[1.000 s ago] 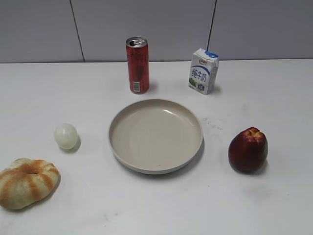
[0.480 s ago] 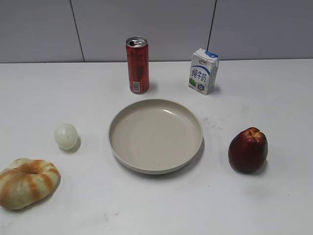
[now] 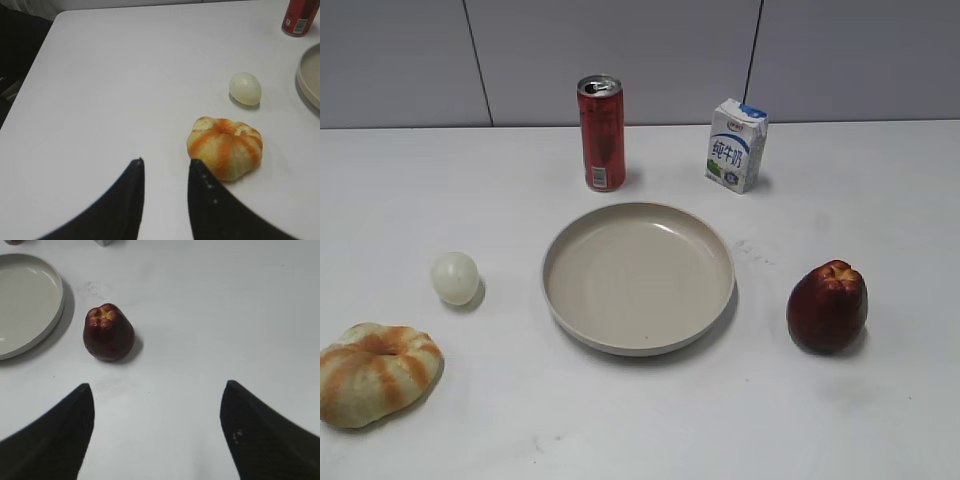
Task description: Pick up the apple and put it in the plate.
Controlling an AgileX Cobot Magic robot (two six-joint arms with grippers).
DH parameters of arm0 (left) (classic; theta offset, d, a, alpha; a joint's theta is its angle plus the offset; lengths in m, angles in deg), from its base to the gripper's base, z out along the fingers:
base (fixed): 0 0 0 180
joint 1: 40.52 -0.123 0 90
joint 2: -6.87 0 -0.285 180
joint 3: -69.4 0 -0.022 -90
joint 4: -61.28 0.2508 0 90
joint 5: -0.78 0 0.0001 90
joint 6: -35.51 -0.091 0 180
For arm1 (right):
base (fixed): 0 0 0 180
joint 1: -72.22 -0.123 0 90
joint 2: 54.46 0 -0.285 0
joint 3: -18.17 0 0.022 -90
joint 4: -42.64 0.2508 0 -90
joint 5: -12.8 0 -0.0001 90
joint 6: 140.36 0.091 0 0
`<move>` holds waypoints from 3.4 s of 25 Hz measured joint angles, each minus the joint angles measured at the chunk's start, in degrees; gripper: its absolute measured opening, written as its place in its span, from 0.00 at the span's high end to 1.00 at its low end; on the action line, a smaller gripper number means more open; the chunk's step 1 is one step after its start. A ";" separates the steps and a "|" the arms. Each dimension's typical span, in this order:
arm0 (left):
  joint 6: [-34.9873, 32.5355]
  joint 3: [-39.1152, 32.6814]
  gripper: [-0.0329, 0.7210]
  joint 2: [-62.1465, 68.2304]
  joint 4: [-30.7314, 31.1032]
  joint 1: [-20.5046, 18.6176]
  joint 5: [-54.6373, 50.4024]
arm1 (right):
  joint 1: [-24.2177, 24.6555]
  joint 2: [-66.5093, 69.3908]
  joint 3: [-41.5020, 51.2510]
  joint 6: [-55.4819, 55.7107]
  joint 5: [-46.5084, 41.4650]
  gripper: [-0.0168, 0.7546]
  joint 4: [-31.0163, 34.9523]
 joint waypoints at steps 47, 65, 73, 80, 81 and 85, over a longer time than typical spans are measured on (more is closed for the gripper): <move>0.00 0.00 0.64 0.00 0.00 0.00 0.00 | -17.01 73.99 -26.11 8.41 7.52 0.25 -3.39; 0.00 0.00 0.64 0.00 0.00 0.00 0.00 | -29.16 77.43 -53.44 8.50 -0.04 0.26 -2.86; 0.00 0.00 0.64 0.00 0.00 0.00 0.00 | -31.38 89.56 -60.43 6.06 -1.13 0.26 5.26; 0.00 0.00 0.64 0.00 0.00 0.00 0.00 | -31.82 93.71 -60.54 3.36 -1.45 0.26 7.15; 0.00 0.00 0.64 0.00 0.00 0.00 0.00 | -31.82 93.71 -60.61 3.06 -1.44 0.25 7.16; 0.00 0.00 0.64 0.00 0.00 0.00 0.00 | -31.82 93.71 -60.74 3.00 -2.51 0.19 7.08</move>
